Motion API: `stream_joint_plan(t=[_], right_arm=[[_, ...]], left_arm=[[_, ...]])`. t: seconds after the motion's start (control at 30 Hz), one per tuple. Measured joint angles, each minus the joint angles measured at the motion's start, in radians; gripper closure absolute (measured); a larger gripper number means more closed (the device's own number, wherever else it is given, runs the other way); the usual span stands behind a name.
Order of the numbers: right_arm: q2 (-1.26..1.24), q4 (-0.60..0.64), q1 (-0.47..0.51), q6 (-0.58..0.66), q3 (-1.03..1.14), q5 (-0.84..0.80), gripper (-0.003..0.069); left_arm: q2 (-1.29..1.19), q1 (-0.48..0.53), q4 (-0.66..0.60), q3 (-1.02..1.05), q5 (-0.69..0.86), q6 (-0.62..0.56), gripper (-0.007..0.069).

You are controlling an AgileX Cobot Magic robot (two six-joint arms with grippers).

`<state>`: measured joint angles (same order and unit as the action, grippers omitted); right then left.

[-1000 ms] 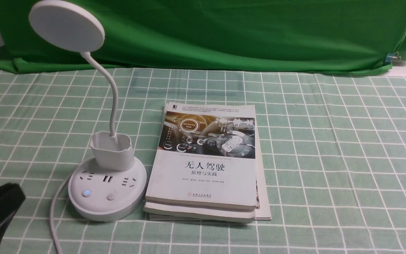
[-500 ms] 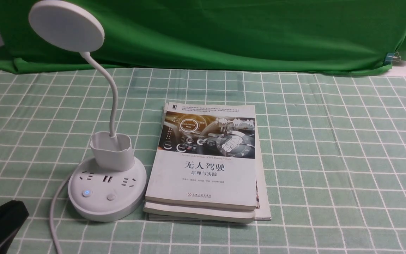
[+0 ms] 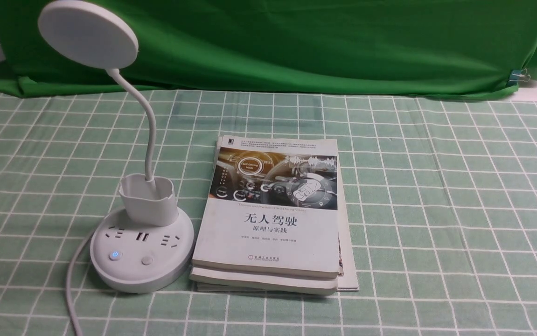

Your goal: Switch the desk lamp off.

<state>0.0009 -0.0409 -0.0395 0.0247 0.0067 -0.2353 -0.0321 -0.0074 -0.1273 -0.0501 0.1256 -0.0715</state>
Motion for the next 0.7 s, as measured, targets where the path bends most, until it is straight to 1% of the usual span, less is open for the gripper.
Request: stream_joint_plan(t=[0.1,0.2,0.23,0.33,0.7], right_arm=[[0.0,0.0,0.0,0.0,0.0,0.0,0.0417],[0.0,0.0,0.0,0.0,0.0,0.0,0.0417],[0.0,0.0,0.0,0.0,0.0,-0.001,0.0417],[0.0,0.0,0.0,0.0,0.0,-0.001,0.0417],[0.0,0.0,0.0,0.0,0.0,0.0,0.0417]], left_arm=[[0.027,0.056,0.001,0.049,0.0,0.028,0.0622],[0.032,0.069,0.002,0.055,0.027,0.061,0.0622],[0.033,0.072,0.003,0.055,0.087,0.086,0.0622],[0.033,0.072,0.003,0.056,0.162,0.098,0.0622],[0.033,0.073,0.002,0.056,0.173,0.098,0.0622]])
